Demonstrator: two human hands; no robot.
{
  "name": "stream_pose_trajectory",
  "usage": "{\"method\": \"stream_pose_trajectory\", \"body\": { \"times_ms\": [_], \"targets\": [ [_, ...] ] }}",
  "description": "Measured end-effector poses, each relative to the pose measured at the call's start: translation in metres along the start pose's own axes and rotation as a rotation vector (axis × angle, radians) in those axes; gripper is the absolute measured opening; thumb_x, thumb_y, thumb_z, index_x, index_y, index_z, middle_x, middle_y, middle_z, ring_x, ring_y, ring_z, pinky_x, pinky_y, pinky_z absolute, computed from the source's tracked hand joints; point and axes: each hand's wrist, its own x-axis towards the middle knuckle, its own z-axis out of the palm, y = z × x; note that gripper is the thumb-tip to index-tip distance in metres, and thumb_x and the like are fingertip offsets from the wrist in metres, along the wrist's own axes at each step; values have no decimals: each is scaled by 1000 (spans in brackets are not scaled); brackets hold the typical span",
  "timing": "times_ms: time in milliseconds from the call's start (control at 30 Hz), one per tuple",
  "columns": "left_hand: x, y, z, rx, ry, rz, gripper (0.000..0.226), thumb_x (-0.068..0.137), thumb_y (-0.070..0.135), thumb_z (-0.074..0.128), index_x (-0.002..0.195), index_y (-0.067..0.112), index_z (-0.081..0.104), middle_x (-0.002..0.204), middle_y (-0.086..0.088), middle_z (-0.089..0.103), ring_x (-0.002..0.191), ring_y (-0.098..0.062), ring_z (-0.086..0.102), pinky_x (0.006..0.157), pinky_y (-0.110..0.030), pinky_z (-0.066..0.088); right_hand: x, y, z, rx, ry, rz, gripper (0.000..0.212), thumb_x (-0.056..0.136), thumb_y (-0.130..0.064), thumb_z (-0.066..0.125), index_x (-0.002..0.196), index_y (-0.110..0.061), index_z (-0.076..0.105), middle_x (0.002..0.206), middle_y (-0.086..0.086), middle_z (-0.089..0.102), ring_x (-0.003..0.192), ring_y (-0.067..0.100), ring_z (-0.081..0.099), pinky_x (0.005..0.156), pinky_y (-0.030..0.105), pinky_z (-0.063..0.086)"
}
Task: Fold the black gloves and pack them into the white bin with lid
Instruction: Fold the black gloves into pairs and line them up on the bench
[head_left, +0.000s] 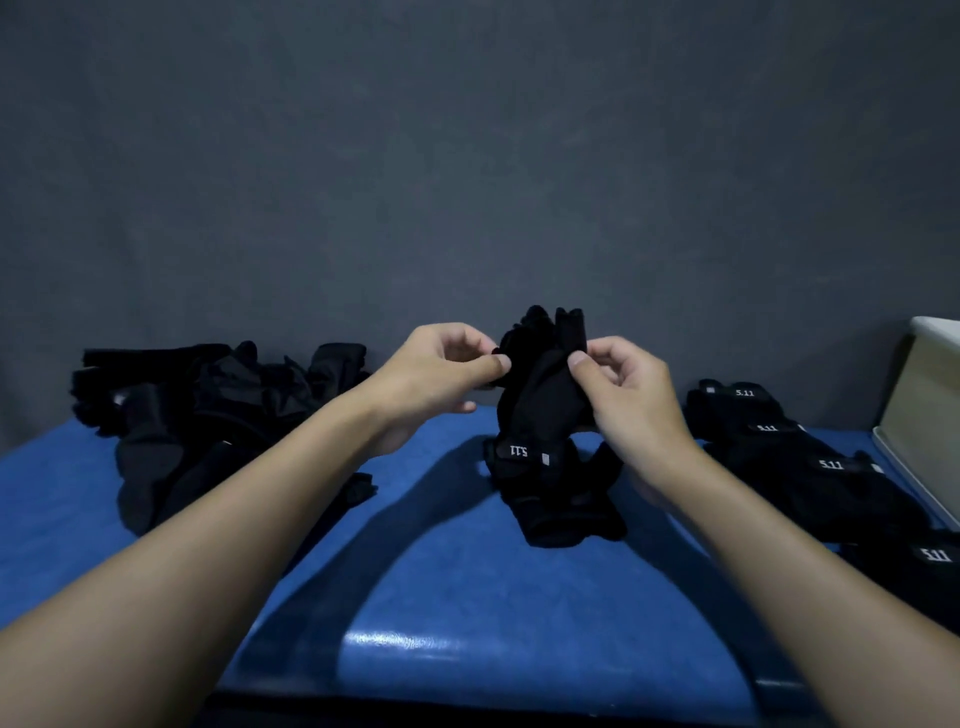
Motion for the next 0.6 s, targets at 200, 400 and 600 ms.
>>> {"method": "stream_pose_trajectory", "body": {
  "times_ms": [200,400,600],
  "targets": [
    [-3,4,11,-98,68,58,10,98,12,60,91,7,55,72,-5,55,50,-13,52,63,-34,60,-2,2,-16,-35,-59,71,8,97,-11,58,102,-12,52,66,5,70,56,18,63,47,29,50],
    [-1,-4,18,-49,98,109,18,98,8,57,102,13,41,61,-5,45,49,-14,42,53,-34,54,7,13,-26,-199,-60,55,21,94,-7,61,81,-14,47,66,11,56,56,21,52,45,28,45],
    [-5,-19,25,-11,21,-5,17,98,5,54,95,15,40,75,-12,46,57,-18,45,60,-37,50,13,38,-34,-406,-185,153,4,86,-15,73,82,-17,74,81,2,74,76,12,66,72,26,53]
  ]
}}
